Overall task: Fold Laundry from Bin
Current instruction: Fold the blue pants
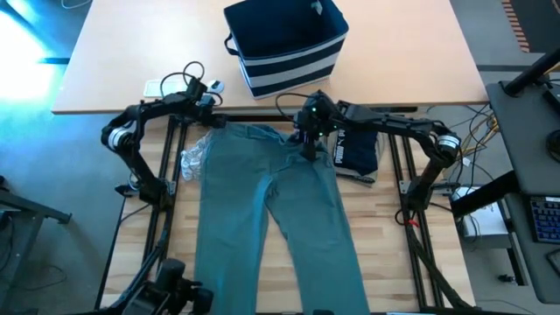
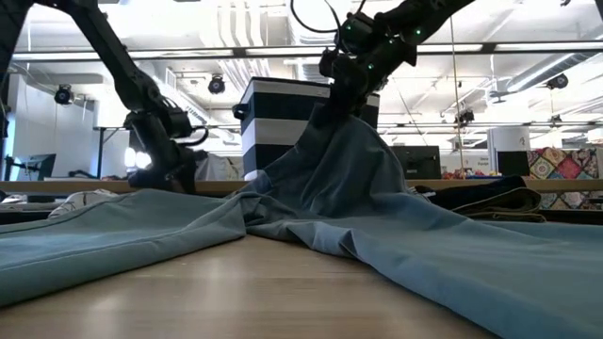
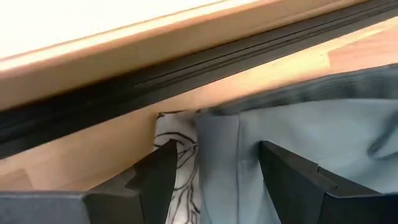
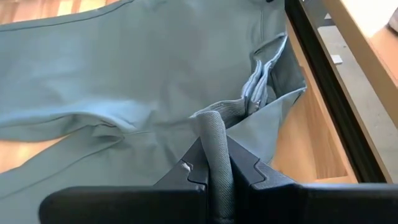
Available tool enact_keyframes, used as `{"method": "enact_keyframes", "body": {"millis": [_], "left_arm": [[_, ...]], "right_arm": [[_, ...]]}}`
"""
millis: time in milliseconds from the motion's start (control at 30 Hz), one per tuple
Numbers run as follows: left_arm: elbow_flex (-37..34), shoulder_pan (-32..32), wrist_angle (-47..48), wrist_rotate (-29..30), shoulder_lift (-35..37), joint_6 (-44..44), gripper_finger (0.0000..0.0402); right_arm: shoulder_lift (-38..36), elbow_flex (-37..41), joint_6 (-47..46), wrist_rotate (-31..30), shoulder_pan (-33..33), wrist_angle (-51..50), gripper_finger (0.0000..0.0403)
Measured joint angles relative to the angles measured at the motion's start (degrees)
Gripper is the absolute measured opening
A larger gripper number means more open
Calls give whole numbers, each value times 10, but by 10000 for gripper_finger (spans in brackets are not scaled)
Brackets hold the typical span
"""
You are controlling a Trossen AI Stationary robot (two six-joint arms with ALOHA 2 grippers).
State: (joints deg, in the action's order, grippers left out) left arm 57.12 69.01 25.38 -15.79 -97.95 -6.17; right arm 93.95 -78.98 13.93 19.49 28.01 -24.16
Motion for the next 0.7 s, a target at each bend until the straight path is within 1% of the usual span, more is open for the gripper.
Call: {"method": "enact_keyframes", "body": {"millis": [100,167,200,267,300,400,433,500,633,700], "left_arm": [[1,0,-6,-14,-5,0,207],[1,0,-6,-50,-8,6,194],[1,-2,-7,-70,-11,8,181],[1,-5,-12,-98,-18,6,145],[1,-7,-14,-103,-19,3,119],[3,-7,-4,-107,-10,-15,31],[8,-6,4,-107,-1,-22,18],[24,-5,25,-108,26,-16,16],[72,-6,78,-102,91,11,6],[102,-6,96,-84,118,22,5]], "right_arm": [[0,0,0,0,0,-1,13],[0,0,0,0,1,0,13],[0,0,0,-3,1,1,13],[0,-1,-10,-31,1,7,13],[0,-5,-22,-56,1,10,13],[0,-19,-94,-139,11,11,13],[0,-24,-127,-162,19,9,13],[0,-28,-191,-195,37,5,13],[1,-24,-287,-202,76,2,13],[9,-23,-320,-207,91,8,13]]}}
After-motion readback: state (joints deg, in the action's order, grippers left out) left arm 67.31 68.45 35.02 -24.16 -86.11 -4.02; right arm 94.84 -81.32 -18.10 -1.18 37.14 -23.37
